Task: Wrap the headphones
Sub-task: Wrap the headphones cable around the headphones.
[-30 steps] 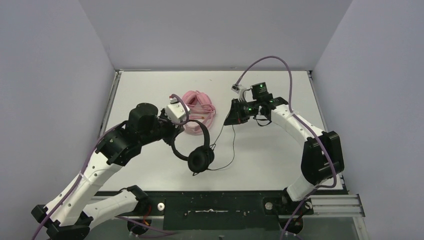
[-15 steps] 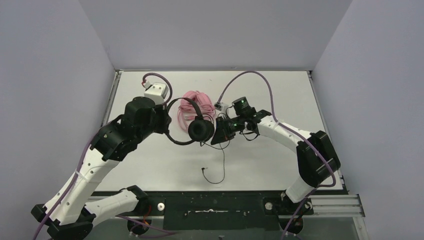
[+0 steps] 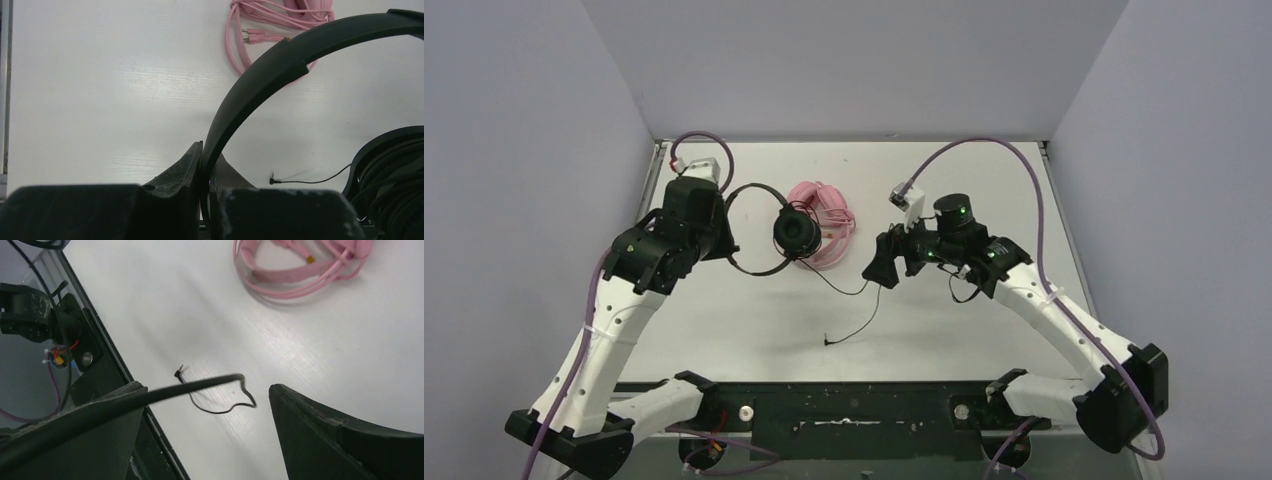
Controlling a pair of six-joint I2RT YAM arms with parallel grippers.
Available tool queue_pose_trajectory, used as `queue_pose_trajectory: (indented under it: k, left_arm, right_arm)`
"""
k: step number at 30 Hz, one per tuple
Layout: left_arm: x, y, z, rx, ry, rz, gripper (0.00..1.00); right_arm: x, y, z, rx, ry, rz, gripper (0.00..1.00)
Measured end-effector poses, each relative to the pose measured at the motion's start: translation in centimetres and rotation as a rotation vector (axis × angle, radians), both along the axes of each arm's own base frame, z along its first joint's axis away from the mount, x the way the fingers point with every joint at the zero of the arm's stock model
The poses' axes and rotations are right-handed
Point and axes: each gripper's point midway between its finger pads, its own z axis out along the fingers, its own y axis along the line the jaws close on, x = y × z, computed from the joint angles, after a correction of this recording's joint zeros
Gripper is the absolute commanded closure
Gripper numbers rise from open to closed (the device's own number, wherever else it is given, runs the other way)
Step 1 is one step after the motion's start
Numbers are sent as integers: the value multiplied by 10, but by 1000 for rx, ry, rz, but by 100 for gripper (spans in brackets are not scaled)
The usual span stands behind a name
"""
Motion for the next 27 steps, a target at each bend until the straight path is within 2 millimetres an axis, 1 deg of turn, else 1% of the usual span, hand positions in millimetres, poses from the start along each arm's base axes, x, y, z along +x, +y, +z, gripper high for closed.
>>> queue_pose_trajectory:
  k: [3,6,10,12,14,15,17,20,22,23,25,27]
  left_arm:
    - [-1,2,-4,-30,34,7,100]
    - [-2,-2,-6,-56,60,-1,100]
    - [-1,-5,-9,-108,86,5,100]
    - [0,-5,-8,-157,99,26,100]
    - [4,-3,-5,-235,106,61,100]
    - [7,-3,-2,-282,101,76,100]
    - [15,-3,7,-390,66,93,100]
    - [18,-7,17,-519,23,85,100]
    - [17,-12,23,-580,13,63,100]
    - [17,-15,26,-608,9,48,100]
    - [19,-22,32,-656,0,21,100]
    - [23,-23,35,-685,-11,19,100]
  right_arm:
    - [4,-4,25,30,-116,-9,0]
    - [5,3,41,45,-181,16,0]
    - [2,26,55,60,-206,87,0]
    - [0,31,52,58,-193,101,0]
    - [1,30,37,34,-162,73,0]
    - [2,26,25,10,-137,41,0]
    - [4,12,-5,-51,-61,-41,0]
    - [7,-9,-44,-116,79,-141,0]
    - [11,-18,-64,-172,138,-183,0]
    - [10,-21,-74,-207,159,-187,0]
    - [-3,-18,-89,-281,192,-140,0]
    - [-20,-10,-97,-333,197,-62,0]
